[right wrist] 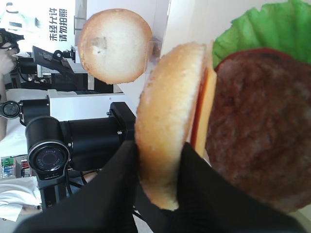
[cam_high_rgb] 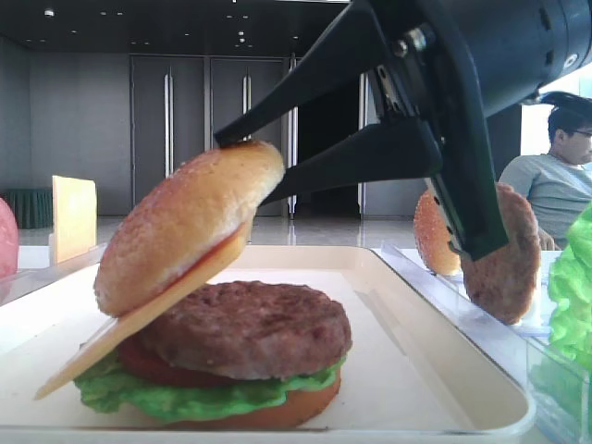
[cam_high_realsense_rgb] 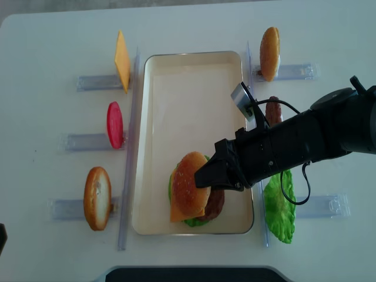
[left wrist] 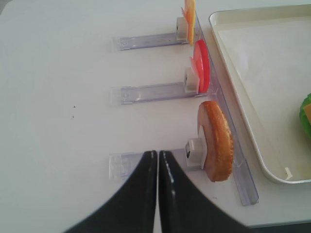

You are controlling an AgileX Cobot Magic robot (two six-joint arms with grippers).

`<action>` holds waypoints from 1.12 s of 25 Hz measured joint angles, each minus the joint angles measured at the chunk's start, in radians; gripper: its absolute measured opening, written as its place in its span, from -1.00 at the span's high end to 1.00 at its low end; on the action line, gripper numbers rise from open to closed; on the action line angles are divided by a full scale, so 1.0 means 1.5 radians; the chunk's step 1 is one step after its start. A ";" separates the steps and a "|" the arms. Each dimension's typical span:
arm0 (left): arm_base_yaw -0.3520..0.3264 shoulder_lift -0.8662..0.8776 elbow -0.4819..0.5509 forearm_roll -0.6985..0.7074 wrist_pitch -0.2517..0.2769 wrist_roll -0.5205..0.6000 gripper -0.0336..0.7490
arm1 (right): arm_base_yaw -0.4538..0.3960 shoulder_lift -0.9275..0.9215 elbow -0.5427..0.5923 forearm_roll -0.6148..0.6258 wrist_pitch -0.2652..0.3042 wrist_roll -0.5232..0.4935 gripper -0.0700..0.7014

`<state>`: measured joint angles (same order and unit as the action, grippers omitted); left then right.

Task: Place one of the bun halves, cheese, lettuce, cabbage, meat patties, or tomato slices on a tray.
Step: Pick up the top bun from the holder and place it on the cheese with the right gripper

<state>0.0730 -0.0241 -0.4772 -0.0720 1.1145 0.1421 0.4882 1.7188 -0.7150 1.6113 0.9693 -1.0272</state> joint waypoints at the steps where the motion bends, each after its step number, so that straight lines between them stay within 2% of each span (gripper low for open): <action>1: 0.000 0.000 0.000 0.000 0.000 0.000 0.91 | 0.000 0.000 0.000 0.000 0.000 0.001 0.34; 12: 0.000 0.000 0.000 0.000 0.000 0.000 0.91 | 0.000 0.000 0.000 -0.003 -0.003 0.005 0.30; 17: 0.000 0.000 0.000 0.000 0.000 0.000 0.91 | 0.000 0.000 0.000 -0.016 -0.028 0.007 -0.01; 28: 0.000 0.000 0.000 0.000 0.000 0.000 0.91 | 0.000 0.000 0.000 -0.063 -0.046 0.045 -0.63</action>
<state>0.0730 -0.0241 -0.4772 -0.0720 1.1145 0.1421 0.4882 1.7188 -0.7150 1.5169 0.9004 -0.9590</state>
